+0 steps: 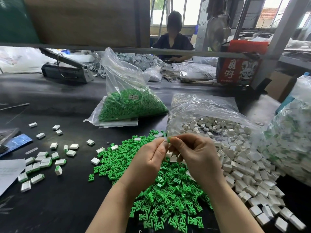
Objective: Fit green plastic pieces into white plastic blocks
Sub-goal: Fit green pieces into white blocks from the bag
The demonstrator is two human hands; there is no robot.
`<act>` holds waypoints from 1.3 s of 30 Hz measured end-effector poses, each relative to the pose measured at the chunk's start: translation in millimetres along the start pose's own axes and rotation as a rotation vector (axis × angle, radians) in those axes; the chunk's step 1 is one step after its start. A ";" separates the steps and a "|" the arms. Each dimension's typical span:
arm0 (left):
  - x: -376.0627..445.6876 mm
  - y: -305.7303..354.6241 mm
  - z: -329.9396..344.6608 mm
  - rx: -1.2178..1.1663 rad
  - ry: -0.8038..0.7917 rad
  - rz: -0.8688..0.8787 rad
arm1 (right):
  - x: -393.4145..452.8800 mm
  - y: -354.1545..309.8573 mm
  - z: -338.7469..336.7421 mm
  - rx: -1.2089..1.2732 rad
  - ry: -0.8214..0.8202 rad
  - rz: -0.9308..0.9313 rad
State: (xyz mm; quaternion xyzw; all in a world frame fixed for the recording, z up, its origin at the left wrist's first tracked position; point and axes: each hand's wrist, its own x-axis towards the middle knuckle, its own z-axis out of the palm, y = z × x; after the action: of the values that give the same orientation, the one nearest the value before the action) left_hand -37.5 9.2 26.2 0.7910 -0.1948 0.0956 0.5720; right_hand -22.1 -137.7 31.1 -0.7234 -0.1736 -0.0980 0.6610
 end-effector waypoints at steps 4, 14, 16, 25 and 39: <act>0.9 -5.0 2.9 -0.038 0.066 0.022 | -4.6 2.4 9.4 -0.140 0.094 -0.121; 2.0 -10.3 11.4 -0.122 0.107 0.007 | -5.5 1.3 12.3 -0.288 0.185 -0.216; 2.3 -10.1 11.3 -0.138 0.100 0.016 | -5.5 1.5 11.5 -0.285 0.180 -0.224; 3.3 -11.7 11.1 -0.302 0.101 -0.020 | -4.6 1.9 11.8 -0.241 0.118 -0.216; 4.1 -6.4 -0.7 -0.275 0.090 -0.081 | -1.8 5.5 11.3 0.052 0.092 -0.121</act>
State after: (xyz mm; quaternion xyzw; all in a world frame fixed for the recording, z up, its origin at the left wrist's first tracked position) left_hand -31.0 10.8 22.3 0.7072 -0.1482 0.0799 0.6867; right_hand -22.6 -127.1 24.1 -0.6888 -0.1889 -0.1662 0.6799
